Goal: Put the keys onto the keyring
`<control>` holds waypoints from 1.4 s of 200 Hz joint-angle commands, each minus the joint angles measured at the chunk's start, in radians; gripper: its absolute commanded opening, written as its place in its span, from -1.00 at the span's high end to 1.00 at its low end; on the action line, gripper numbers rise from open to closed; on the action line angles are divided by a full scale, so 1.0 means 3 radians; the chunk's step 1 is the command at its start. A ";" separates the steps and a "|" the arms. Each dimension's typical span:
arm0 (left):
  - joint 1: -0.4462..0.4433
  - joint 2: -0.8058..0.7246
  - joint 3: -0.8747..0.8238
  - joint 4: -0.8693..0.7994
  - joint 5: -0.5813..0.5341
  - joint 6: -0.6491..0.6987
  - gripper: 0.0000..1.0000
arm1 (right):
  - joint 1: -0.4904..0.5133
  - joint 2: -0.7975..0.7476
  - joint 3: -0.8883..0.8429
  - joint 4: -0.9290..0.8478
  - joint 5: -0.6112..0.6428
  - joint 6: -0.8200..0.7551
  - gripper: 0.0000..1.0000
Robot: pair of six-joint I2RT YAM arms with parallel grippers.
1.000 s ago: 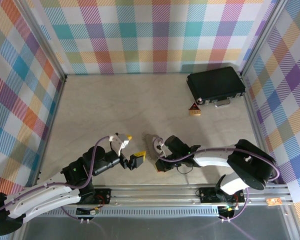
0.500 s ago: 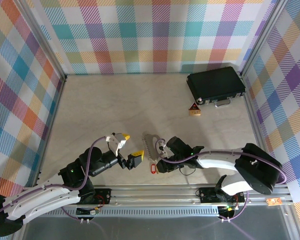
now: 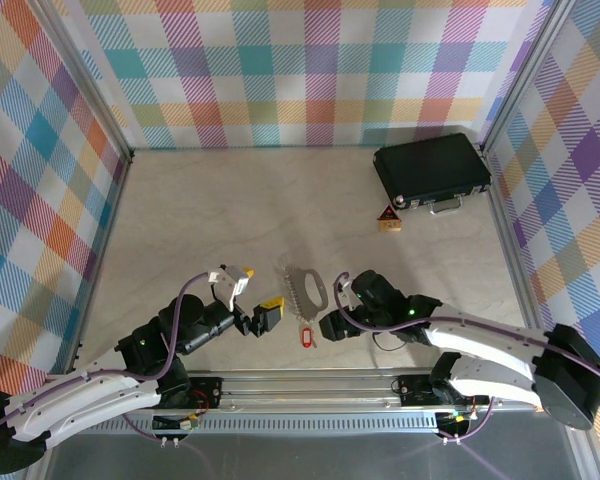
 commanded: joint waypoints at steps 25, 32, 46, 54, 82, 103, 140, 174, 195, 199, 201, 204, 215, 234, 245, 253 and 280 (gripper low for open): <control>-0.0005 0.0131 0.0092 -0.0169 -0.0461 -0.0162 -1.00 | -0.0017 -0.0733 0.0080 -0.0573 0.0863 -0.0245 -0.83; -0.0005 0.0152 0.0101 -0.0221 -0.0622 -0.0182 -1.00 | -0.0034 -0.0851 0.0078 -0.0605 0.0983 -0.0278 -0.89; 0.0000 0.0210 0.0101 -0.0286 -0.0952 -0.0251 -1.00 | -0.0065 -0.1048 0.0102 -0.0682 0.1233 -0.0347 -0.98; -0.0002 0.0247 0.0107 -0.0312 -0.1050 -0.0261 -1.00 | -0.0082 -0.1118 0.0137 -0.0744 0.1375 -0.0405 -0.98; 0.0002 0.0385 0.0133 -0.0348 -0.1353 -0.0266 -1.00 | -0.0143 -0.1266 0.0229 -0.0899 0.1925 -0.0487 -0.98; 0.0020 0.0461 0.0119 -0.0339 -0.1726 -0.0309 -1.00 | -0.0252 -0.1415 0.0200 -0.0776 0.2128 -0.0673 -0.98; 0.0226 0.0454 -0.0066 -0.0042 -0.2538 -0.0406 -0.99 | -0.0646 -0.1645 0.0004 -0.0293 0.2189 -0.1122 -0.98; 0.0514 0.0425 -0.0372 0.0509 -0.2758 -0.0022 -1.00 | -0.0915 -0.1733 -0.0257 -0.0027 0.2656 -0.1057 -0.98; 0.0617 0.0443 -0.0539 0.0867 -0.3005 0.0239 -0.99 | -0.0944 -0.1768 -0.0471 0.0221 0.2903 -0.1189 -0.98; 0.0638 0.0452 -0.0561 0.0939 -0.3061 0.0258 -0.99 | -0.0950 -0.1770 -0.0512 0.0270 0.2906 -0.1220 -0.98; 0.0647 0.0452 -0.0572 0.0975 -0.3080 0.0276 -0.99 | -0.0954 -0.1773 -0.0533 0.0299 0.2903 -0.1229 -0.98; 0.0658 0.0451 -0.0588 0.1010 -0.3087 0.0309 -0.99 | -0.0959 -0.1778 -0.0563 0.0337 0.2906 -0.1248 -0.98; 0.0726 0.0474 -0.0656 0.1254 -0.3035 0.0480 -0.99 | -0.0984 -0.1794 -0.0647 0.0480 0.2941 -0.1279 -0.98; 0.0883 0.0575 -0.0728 0.1591 -0.2933 0.0637 -0.99 | -0.1018 -0.1830 -0.0716 0.0632 0.2968 -0.1410 -0.98; 0.0998 0.0676 -0.0714 0.1674 -0.2887 0.0683 -0.99 | -0.1043 -0.1846 -0.0790 0.0820 0.2968 -0.1540 -0.98; 0.1072 0.0773 -0.0693 0.1714 -0.2887 0.0715 -0.99 | -0.1058 -0.1851 -0.0851 0.0945 0.2964 -0.1650 -0.98; 0.1285 0.1240 -0.0661 0.1836 -0.2561 0.0858 -0.99 | -0.1167 -0.1801 -0.1116 0.1347 0.2964 -0.1813 -0.98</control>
